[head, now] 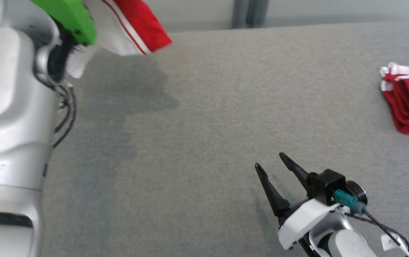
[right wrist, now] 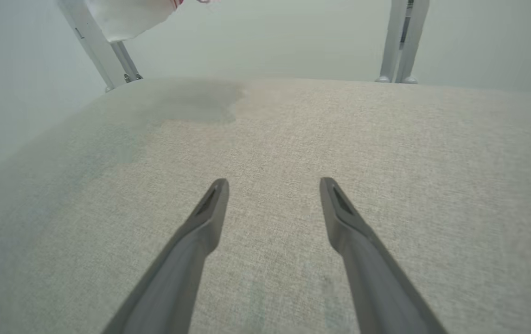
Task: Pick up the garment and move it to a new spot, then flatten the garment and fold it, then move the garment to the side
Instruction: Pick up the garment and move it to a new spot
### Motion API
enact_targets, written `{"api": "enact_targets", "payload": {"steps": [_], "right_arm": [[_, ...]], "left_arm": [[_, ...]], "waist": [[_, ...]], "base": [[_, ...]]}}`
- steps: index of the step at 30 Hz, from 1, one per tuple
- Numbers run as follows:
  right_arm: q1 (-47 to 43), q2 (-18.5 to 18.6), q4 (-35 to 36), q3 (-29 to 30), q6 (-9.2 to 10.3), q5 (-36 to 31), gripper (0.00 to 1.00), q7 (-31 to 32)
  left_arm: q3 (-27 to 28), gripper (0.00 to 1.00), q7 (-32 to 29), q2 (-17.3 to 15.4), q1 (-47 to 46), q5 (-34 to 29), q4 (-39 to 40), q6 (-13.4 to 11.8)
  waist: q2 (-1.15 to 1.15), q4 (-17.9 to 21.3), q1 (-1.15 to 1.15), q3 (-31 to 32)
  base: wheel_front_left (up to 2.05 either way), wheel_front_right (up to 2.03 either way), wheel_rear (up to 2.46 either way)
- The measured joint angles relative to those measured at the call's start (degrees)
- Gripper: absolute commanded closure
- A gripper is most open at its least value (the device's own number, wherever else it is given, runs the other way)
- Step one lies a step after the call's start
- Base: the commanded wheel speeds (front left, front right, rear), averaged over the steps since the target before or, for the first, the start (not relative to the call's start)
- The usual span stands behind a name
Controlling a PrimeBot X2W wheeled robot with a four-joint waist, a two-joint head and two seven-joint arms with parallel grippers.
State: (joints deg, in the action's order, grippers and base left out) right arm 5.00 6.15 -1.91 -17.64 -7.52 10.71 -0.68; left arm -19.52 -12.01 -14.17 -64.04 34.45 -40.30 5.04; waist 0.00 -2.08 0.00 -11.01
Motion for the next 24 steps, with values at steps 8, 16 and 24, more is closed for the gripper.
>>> {"api": "enact_targets", "payload": {"steps": [8,16,24], "right_arm": [[-0.3,-1.1,-1.4,1.3,0.01,0.2,0.0,-1.3],[-0.3,-1.7,-1.8,1.4,0.01,0.2,0.0,-2.0],[-0.2,-2.3,-2.9,1.9,0.01,0.2,0.0,-3.0]], "left_arm": [[-2.7,1.0,-0.2,8.0,4.5,2.5,5.1,0.0],[-7.2,1.0,4.2,11.2,9.3,8.2,8.9,0.4],[-14.7,1.0,10.4,11.5,16.6,16.6,10.5,-2.9]], "waist": [[0.0,7.1,0.0,3.2],[0.0,13.5,0.0,3.9],[0.0,16.4,0.0,2.0]], "base": [[0.0,0.0,0.0],[0.0,0.0,0.0],[0.0,0.0,0.0]]}}
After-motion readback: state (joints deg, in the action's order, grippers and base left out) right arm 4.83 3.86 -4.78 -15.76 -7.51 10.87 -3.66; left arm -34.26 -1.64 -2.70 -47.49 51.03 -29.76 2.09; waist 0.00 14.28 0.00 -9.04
